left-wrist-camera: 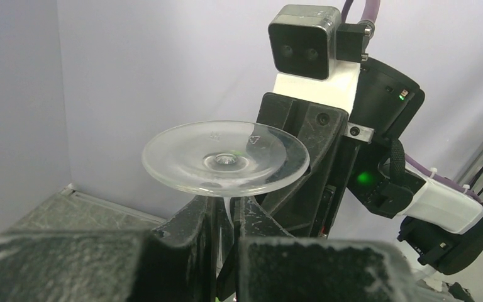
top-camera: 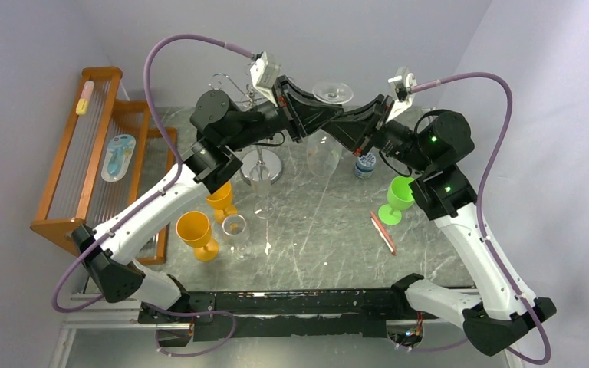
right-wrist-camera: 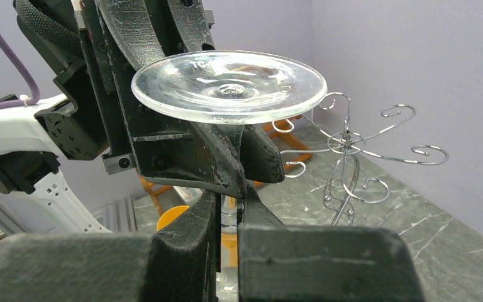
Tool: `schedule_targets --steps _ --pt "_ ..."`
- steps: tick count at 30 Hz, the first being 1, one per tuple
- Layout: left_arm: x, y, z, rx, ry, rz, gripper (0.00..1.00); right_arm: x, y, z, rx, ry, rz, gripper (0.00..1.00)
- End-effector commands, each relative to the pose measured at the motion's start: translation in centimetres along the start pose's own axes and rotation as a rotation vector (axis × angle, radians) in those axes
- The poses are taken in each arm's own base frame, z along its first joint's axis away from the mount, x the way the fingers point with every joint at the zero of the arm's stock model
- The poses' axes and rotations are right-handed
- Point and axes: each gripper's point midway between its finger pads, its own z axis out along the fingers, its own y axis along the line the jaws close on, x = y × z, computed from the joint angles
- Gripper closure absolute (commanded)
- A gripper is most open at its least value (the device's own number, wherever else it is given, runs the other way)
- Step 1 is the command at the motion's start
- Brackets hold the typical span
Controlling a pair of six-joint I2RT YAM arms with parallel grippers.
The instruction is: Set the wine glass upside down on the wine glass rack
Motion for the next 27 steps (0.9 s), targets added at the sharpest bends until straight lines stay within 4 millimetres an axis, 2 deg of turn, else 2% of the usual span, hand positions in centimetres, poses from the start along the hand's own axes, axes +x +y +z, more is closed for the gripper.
schedule_targets --steps 1,7,11,13,16,19,27 --pt "-3.3 -2.1 -0.7 0.027 -0.103 0.016 0.8 -0.1 -0.6 0.1 0.031 -0.028 -0.007 1.0" --pt "-1.8 0.1 -1.6 -0.094 -0.068 -0.001 0.33 -1.1 -2.3 -0.4 0.147 -0.112 0.017 1.0" --pt "-1.0 1.9 -2.8 -0.218 -0.049 -0.007 0.16 -1.2 -4.3 -0.6 0.253 -0.129 0.04 1.0" --pt "-1.2 2.9 -3.8 -0.296 -0.051 0.012 0.11 -0.5 -5.8 -0.5 0.315 -0.113 0.041 1.0" --pt "-2.6 4.4 -5.9 -0.44 -0.068 0.056 0.07 1.0 -8.0 0.0 0.387 -0.075 0.029 1.0" --pt "-4.3 5.6 -7.9 -0.576 -0.07 0.102 0.06 2.6 -10.0 0.8 0.435 -0.035 0.018 1.0" --pt "-6.8 7.7 -12.2 -0.853 -0.047 0.152 0.04 6.9 -15.4 3.8 0.513 0.049 0.002 1.0"
